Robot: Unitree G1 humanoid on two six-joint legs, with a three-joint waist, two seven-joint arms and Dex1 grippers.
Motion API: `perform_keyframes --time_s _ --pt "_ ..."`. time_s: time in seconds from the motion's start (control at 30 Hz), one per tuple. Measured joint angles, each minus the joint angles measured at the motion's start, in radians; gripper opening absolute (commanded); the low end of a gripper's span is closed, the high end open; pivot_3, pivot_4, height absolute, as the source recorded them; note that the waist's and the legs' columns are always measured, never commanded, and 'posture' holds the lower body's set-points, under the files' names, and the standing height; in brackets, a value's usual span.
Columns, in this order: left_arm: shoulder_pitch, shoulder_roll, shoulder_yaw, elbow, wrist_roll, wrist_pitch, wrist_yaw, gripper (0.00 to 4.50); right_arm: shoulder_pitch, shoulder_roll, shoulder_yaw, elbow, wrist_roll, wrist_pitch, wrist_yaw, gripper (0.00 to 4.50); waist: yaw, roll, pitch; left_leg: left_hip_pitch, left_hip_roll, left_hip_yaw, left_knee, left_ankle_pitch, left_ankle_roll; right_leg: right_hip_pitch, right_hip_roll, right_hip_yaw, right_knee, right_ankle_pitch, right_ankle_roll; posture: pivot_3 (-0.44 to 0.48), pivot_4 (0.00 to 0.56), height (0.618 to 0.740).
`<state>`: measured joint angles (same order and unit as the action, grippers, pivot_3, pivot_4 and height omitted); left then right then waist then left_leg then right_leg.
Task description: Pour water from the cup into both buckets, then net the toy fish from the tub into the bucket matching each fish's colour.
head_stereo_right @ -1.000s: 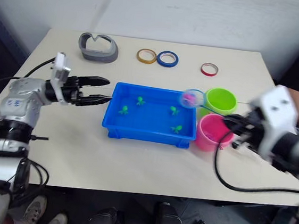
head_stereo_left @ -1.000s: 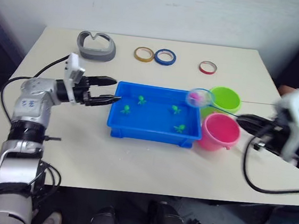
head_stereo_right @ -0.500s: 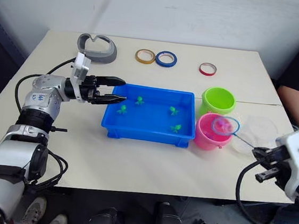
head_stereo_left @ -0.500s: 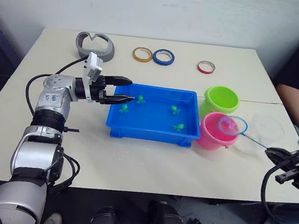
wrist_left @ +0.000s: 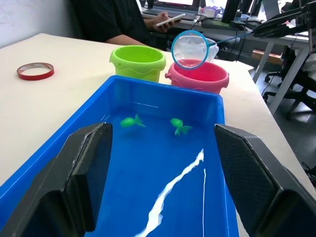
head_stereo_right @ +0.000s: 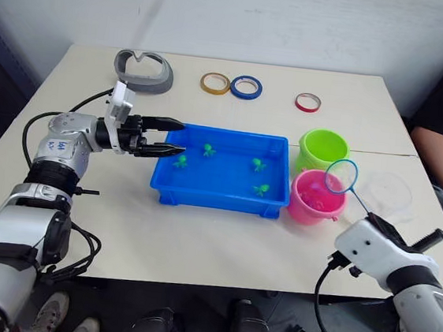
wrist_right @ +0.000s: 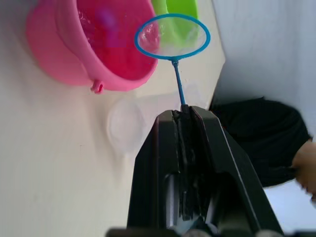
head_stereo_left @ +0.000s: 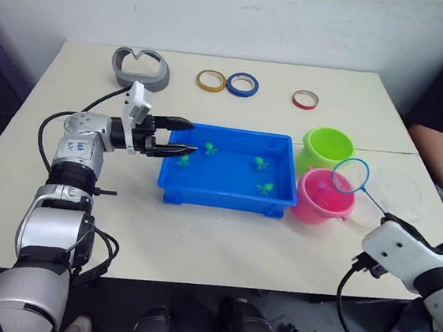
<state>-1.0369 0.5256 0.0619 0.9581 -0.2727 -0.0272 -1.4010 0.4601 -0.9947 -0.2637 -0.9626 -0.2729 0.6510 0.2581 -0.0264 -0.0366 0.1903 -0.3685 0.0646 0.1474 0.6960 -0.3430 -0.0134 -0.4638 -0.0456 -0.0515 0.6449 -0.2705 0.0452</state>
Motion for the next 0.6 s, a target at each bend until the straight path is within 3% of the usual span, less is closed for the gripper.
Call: perform_keyframes --time_s 0.17,0.33,0.53,0.6 --pt "0.000 0.003 0.003 0.000 0.000 0.000 0.000 3.60 0.072 -0.007 0.000 0.000 -0.180 -0.124 0.063 0.00 0.002 0.000 0.000 -0.001 0.000 0.001 0.000 0.000 0.000 0.000 0.000 -0.001 -0.001 0.000 0.000 0.000 0.150 0.727" --pt "0.000 0.006 0.008 0.000 0.001 0.000 0.000 3.60 0.054 0.041 -0.026 0.000 -0.238 -0.219 0.135 0.00 0.001 0.000 0.000 0.000 0.000 0.002 0.002 0.000 0.000 0.001 0.000 -0.001 0.000 0.000 0.000 0.000 0.150 0.727" --pt "0.000 0.015 0.009 -0.002 0.001 0.001 -0.004 3.60 -0.180 0.113 -0.075 0.000 -0.073 -0.169 0.279 0.00 -0.007 -0.001 0.000 0.002 0.000 0.001 0.003 0.001 0.000 0.002 0.001 0.002 0.001 0.001 0.000 0.000 0.150 0.727" --pt "0.001 0.040 0.012 -0.003 0.001 0.006 -0.011 3.60 -0.335 0.096 -0.102 0.000 0.051 -0.110 0.376 0.00 -0.003 -0.001 0.000 0.002 0.001 0.000 0.002 0.001 0.001 0.001 0.001 0.001 0.002 0.001 -0.001 0.000 0.150 0.727"
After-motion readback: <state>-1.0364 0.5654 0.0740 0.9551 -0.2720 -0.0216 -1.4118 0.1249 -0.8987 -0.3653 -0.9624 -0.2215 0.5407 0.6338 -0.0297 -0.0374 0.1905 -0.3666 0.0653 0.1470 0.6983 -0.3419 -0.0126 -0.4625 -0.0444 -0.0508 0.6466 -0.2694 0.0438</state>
